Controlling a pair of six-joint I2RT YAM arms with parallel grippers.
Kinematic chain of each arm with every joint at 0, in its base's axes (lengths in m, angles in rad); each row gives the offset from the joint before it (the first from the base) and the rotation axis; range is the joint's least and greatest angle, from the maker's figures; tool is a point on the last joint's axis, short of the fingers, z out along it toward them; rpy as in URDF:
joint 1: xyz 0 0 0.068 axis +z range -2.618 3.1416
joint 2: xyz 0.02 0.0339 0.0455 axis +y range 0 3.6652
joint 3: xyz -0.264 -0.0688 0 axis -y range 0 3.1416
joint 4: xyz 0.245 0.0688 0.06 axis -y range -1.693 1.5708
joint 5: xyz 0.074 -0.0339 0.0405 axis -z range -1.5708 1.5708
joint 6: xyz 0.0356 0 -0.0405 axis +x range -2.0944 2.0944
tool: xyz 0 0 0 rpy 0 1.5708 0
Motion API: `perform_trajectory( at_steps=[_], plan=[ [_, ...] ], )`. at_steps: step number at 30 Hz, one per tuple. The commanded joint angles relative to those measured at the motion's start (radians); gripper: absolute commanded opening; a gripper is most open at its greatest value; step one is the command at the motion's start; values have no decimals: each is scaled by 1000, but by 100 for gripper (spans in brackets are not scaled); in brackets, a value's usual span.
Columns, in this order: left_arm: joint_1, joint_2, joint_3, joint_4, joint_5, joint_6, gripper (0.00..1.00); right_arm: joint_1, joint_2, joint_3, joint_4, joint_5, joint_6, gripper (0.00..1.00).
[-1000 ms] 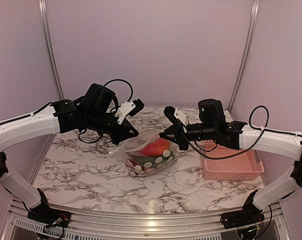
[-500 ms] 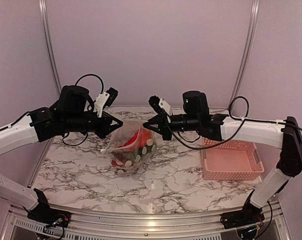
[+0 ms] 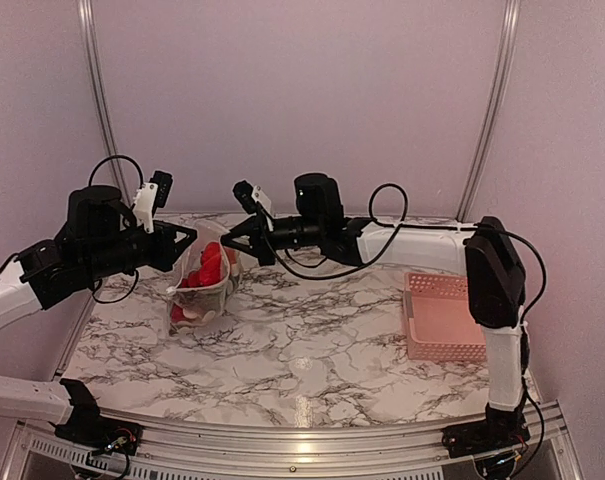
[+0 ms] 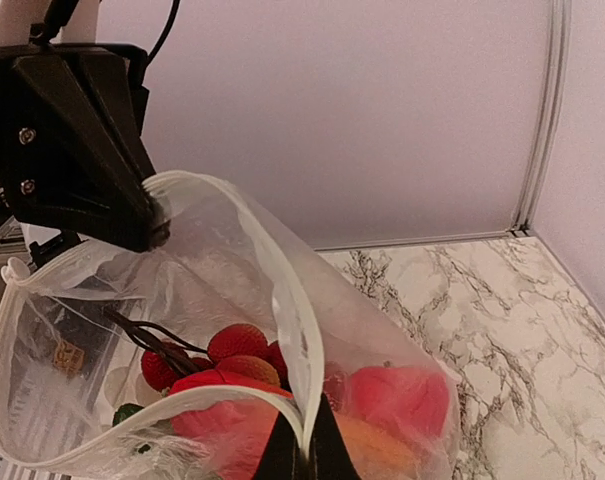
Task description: Open the zip-top bag and remove the fake food
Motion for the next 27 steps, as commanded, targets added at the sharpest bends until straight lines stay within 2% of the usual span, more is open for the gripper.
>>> perform_trajectory(
  at_steps=[1,6,9,14,19,23,27],
  plan=[
    [3,19,-40,60,33,-53,0,5,82,87,44,-85,55,0],
    [3,119,-56,103,75,-138,0,-4,95,49,48,-72,56,0],
    [2,188,-61,136,81,-187,0,-34,44,-54,85,-50,88,13],
    [-1,252,-111,290,126,-277,0,-105,-84,-224,105,3,126,37],
    [-28,335,-103,371,138,-312,0,-148,-229,-354,18,100,122,51],
    [-79,429,-62,400,120,-315,0,-150,-326,-406,-86,189,144,53],
    [-110,497,-38,435,96,-324,0,-147,-421,-506,-83,198,271,53]
  ],
)
